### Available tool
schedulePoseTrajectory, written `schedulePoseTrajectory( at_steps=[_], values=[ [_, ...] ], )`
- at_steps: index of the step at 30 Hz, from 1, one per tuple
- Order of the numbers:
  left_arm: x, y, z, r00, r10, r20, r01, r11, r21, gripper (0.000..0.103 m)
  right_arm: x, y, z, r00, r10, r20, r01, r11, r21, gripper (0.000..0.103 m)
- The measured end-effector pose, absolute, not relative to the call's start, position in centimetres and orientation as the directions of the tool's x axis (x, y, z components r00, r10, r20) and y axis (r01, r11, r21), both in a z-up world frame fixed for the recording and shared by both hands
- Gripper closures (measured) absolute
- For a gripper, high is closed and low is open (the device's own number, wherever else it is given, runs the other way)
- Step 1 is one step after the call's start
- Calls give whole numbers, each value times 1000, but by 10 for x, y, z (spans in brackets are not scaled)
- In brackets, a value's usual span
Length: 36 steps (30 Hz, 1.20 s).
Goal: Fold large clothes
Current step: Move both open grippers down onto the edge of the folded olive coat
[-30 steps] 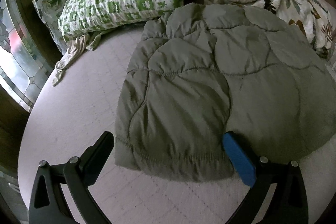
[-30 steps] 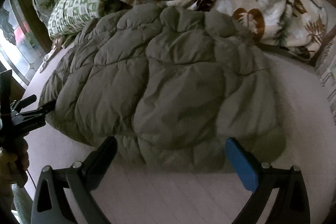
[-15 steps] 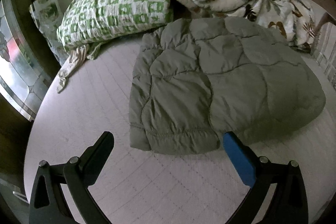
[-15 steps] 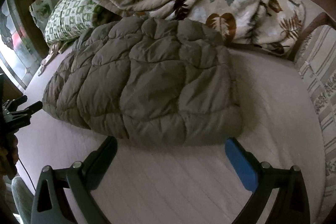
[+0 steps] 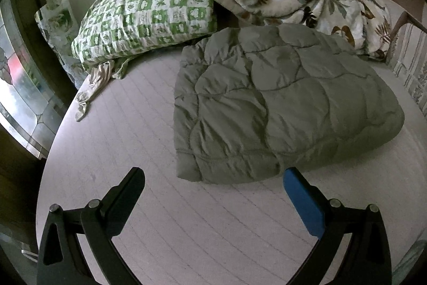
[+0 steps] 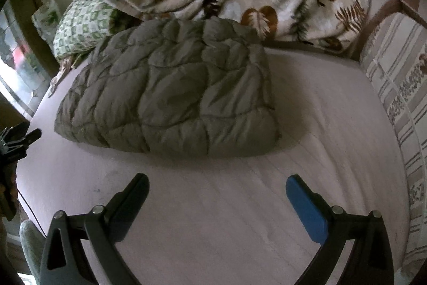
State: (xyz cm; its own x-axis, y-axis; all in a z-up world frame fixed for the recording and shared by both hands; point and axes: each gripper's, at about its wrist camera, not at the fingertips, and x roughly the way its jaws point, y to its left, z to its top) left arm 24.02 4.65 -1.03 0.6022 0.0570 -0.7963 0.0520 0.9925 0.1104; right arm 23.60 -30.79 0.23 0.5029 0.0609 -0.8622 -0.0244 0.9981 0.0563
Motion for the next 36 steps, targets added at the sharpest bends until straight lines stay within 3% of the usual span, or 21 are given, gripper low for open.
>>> schedulePoseTrajectory(
  at_steps=[11,24,32,36],
  values=[
    [305,77,-25,547,36,-836,33,997,65,0,306,-352,-27,377,53,-924,15,998,64,0],
    [389,86,-59,459,-43,-887,-3,999,-50,0,401,-360,-48,334,180,-925,94,970,222,0],
    [411,97,-95,383,-122,-916,-2,991,-133,0,429,-364,-87,250,125,-960,111,981,156,0],
    [416,94,-104,360,-102,-927,33,995,-97,0,437,-365,-97,235,155,-960,106,977,184,0]
  ],
)
